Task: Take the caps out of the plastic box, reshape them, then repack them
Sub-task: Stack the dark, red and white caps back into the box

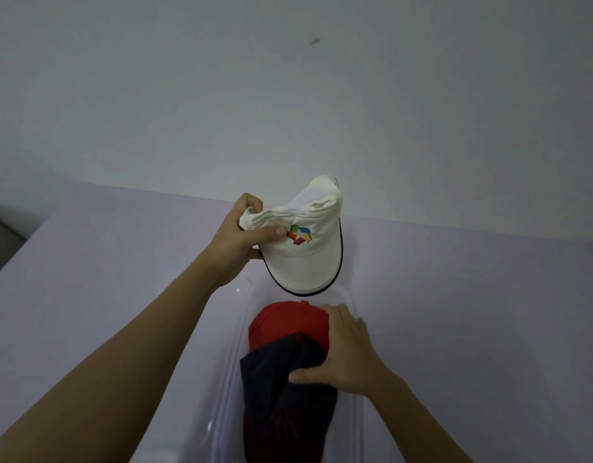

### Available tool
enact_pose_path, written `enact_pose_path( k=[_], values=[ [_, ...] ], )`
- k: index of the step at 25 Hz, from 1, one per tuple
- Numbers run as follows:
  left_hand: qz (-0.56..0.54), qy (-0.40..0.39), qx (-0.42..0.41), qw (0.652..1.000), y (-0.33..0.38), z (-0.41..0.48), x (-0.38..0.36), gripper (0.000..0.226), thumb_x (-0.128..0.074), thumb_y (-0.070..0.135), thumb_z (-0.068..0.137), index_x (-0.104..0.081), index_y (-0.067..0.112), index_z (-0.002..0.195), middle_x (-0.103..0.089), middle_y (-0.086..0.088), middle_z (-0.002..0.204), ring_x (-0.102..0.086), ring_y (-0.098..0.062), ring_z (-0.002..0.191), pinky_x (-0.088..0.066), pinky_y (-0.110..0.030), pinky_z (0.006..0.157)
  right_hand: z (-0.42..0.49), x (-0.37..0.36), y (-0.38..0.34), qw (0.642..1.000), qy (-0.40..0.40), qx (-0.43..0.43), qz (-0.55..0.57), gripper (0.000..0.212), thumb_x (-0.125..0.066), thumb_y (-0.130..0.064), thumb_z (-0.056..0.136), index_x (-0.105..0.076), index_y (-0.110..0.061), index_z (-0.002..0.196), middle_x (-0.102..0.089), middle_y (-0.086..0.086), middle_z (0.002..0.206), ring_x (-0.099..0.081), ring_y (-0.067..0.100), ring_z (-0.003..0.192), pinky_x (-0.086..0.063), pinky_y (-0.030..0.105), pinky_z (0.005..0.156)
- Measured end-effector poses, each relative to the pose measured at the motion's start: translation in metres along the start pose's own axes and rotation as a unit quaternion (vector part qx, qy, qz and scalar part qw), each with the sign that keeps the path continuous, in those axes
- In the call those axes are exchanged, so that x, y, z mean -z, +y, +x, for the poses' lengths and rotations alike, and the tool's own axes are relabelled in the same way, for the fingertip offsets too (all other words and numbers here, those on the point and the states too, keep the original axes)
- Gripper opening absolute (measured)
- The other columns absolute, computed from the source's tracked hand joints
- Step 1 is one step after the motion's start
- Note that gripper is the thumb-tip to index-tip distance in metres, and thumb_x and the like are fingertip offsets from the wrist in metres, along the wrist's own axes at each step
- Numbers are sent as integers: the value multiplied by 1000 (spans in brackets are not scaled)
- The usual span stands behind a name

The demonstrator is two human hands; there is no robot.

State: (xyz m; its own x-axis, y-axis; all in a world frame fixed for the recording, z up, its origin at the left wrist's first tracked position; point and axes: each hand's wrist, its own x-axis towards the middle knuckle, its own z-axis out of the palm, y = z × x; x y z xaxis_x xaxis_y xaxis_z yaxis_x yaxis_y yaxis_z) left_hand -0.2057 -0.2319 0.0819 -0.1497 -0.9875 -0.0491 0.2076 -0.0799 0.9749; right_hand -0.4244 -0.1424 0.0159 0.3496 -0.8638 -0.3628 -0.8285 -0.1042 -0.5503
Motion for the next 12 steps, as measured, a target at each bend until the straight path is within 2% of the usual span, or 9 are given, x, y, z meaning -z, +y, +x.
enact_pose_path(
  k=[1,3,6,10,12],
  values=[
    [8,4,-4,1000,-3,2,0,38,-72,6,70,-39,23,80,-60,-1,85,-69,-19,86,-54,-40,65,-5,-1,1,999,12,26,35,127,-55,-90,35,-20,-28,139,-33,-8,131,-35,15,125,-28,47,111],
    [12,-4,-7,1000,-8,5,0,38,-72,5,70,-40,23,80,-62,1,81,-69,-20,84,-54,-36,62,-16,-1,-1,995,22,68,76,115,-68,-80,45,-21,-31,139,-32,-12,127,-36,8,120,-37,39,106],
    [31,-45,18,998,-17,3,-2,41,-77,12,60,-42,22,78,-60,3,73,-65,-18,75,-51,-30,57,-29,0,-6,990,33,102,92,108,-74,-68,55,-19,-33,141,-30,-18,127,-33,2,121,-36,32,107],
    [153,-120,35,980,-34,-7,-2,38,-76,16,61,-43,18,79,-49,-3,75,-50,-21,73,-44,-31,59,-40,2,-12,989,31,121,83,109,-73,-65,59,-13,-33,143,-22,-20,134,-24,-1,128,-33,28,109],
    [176,-151,67,970,-40,-11,-2,37,-75,19,60,-43,18,79,-46,-1,73,-43,-20,70,-38,-28,55,-43,1,-14,988,26,130,82,107,-73,-64,61,-11,-35,143,-20,-21,135,-22,-2,129,-31,26,110]
  ],
)
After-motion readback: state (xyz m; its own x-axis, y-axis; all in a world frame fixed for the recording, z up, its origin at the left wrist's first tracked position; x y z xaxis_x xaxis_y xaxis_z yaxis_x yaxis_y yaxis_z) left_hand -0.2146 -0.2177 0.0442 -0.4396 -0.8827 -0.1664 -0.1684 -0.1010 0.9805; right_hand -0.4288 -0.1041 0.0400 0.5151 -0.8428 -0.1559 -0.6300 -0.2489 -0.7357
